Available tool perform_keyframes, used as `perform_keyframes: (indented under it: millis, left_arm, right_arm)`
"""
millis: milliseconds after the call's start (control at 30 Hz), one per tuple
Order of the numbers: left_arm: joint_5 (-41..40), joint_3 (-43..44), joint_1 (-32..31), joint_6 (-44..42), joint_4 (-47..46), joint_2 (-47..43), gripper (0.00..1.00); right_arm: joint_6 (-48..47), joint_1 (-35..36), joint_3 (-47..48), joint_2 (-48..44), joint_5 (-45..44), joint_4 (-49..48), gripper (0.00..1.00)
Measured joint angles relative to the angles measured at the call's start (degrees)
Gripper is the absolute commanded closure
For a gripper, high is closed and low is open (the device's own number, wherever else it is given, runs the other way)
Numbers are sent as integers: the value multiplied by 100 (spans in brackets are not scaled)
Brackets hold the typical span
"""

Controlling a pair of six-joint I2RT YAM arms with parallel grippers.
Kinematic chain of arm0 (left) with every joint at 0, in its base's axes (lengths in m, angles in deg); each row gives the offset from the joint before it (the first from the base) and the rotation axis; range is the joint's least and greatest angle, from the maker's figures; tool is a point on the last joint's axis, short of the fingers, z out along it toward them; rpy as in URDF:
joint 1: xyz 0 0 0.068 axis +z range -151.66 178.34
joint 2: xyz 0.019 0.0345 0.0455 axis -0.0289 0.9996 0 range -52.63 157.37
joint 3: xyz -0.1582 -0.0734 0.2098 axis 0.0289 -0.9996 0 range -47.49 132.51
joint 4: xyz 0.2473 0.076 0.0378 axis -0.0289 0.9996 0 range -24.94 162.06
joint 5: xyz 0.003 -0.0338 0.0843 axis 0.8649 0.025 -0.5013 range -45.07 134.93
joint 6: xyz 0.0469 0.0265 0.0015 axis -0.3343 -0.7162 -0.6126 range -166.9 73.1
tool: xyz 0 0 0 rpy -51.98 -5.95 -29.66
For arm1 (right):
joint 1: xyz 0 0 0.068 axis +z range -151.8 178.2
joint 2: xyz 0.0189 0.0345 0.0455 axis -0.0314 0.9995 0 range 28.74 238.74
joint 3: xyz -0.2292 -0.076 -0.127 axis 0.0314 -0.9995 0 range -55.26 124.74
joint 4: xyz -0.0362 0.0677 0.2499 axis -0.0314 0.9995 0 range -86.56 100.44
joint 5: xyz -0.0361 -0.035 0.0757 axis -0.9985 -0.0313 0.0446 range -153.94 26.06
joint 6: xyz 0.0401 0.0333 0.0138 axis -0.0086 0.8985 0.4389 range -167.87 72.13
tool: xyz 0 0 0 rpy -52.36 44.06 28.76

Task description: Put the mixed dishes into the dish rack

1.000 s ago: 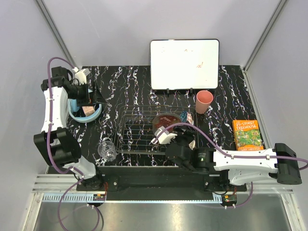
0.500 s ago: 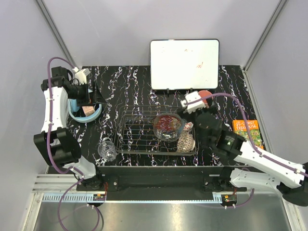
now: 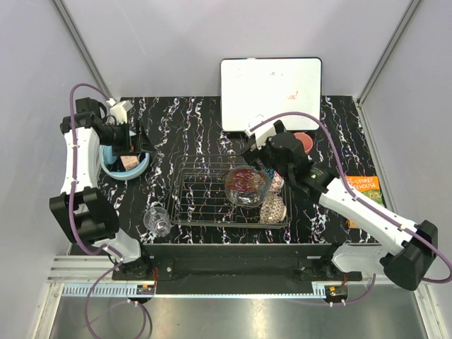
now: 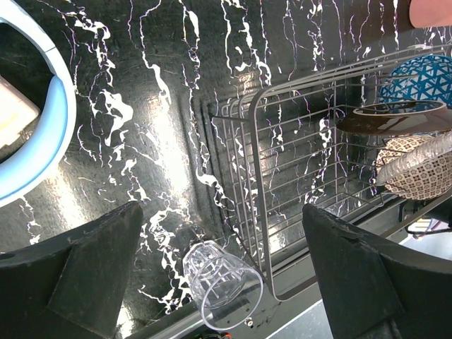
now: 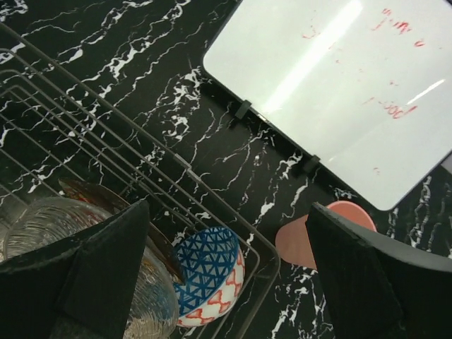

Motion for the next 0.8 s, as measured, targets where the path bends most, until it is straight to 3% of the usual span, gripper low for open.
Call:
perform_keyframes:
  millis: [267, 533, 667, 800]
  left_arm:
    - [-15, 0, 0, -26, -2, 0, 1]
    - [-87, 0, 0, -48, 0, 0, 1]
    - [-129, 0, 0, -50, 0, 0, 1]
    - [-164, 0, 0, -50, 0, 0, 1]
  right_arm:
    - [210, -914, 813, 588, 2026, 570, 0]
    - [243, -1303, 1309, 1150, 4041, 1421, 0]
    - [238, -1311, 1344, 1239, 4629, 1805, 2]
    - [238, -1314, 1344, 1241, 4948, 2000, 9]
